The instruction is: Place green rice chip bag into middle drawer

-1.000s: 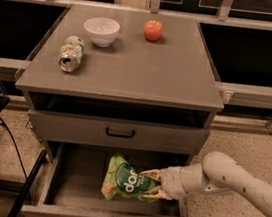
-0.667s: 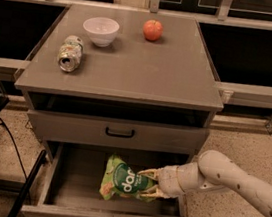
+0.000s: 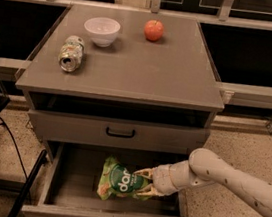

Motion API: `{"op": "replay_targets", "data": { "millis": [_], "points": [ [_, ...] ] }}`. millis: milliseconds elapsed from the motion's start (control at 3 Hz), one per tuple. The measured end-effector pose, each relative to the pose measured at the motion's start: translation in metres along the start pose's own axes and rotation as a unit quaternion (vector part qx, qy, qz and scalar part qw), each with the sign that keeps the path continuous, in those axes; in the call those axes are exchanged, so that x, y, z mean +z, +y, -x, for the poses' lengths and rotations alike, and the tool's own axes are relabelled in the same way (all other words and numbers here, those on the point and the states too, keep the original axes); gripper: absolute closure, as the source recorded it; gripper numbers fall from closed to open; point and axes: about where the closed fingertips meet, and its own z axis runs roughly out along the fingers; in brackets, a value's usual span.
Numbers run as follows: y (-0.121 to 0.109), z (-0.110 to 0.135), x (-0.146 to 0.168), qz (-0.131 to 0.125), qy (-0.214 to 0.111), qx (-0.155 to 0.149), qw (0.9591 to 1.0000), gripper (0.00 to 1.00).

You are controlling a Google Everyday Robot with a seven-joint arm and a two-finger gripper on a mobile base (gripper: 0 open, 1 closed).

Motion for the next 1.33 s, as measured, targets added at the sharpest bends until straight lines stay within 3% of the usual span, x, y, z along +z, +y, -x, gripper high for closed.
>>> {"op": "replay_targets", "data": {
  "millis": [1333],
  "points": [
    [-0.006,-0.057,0.046,0.001,0.053,0.015,0.9985,1.0]
  ]
}}
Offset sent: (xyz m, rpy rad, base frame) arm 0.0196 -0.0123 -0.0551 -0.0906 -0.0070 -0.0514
